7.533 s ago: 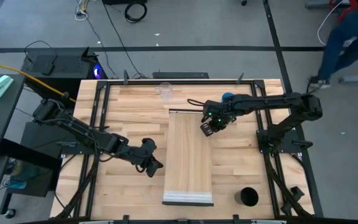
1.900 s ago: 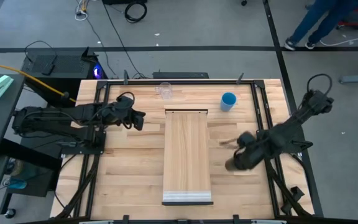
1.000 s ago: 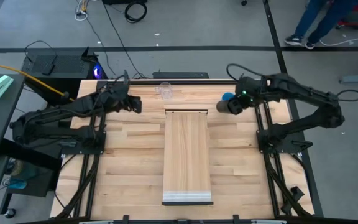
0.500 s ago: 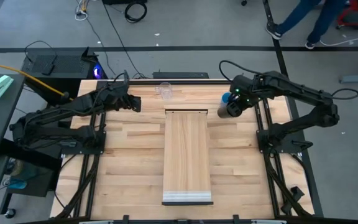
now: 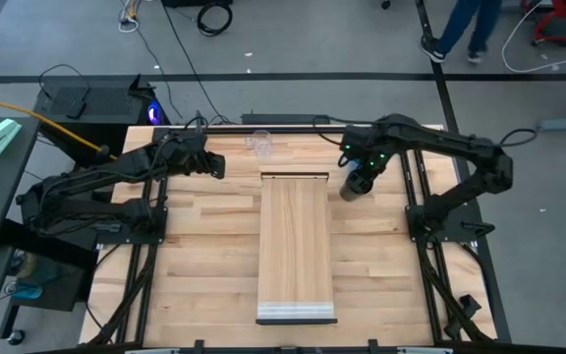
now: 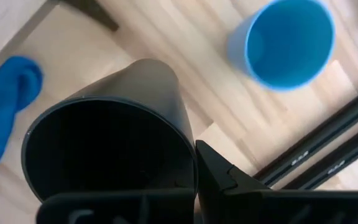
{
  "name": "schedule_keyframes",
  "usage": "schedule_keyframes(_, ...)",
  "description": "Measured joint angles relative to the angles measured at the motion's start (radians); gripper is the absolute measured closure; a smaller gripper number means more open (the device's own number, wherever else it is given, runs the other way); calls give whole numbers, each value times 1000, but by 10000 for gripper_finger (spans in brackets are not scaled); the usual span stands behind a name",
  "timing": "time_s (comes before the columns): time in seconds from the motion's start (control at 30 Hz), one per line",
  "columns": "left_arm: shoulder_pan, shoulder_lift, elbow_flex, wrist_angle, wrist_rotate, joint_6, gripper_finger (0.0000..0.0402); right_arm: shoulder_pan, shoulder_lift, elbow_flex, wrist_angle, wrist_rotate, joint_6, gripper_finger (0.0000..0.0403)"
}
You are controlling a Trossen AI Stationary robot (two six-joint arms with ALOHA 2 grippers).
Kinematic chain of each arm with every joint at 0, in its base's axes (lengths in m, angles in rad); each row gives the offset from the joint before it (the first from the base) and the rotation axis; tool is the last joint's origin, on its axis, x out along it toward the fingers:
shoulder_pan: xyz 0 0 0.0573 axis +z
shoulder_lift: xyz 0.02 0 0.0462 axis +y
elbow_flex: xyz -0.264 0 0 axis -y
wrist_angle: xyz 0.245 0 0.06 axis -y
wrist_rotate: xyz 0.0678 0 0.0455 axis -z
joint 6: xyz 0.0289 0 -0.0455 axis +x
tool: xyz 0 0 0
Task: Stack small to large cups/mugs on shelf
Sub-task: Move the black cup to the right of the shelf
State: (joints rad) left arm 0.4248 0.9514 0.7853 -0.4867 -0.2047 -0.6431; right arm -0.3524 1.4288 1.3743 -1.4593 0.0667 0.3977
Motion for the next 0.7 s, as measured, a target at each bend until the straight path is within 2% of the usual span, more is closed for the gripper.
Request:
schedule_keyframes(0.5,0,-1,0,2,1,0,368,-234,71,0,191,-30,-82,400)
schedule_keyframes(0.7,0,-1,0,2,0,0,361,-303,124,1,280,-97,-91,400)
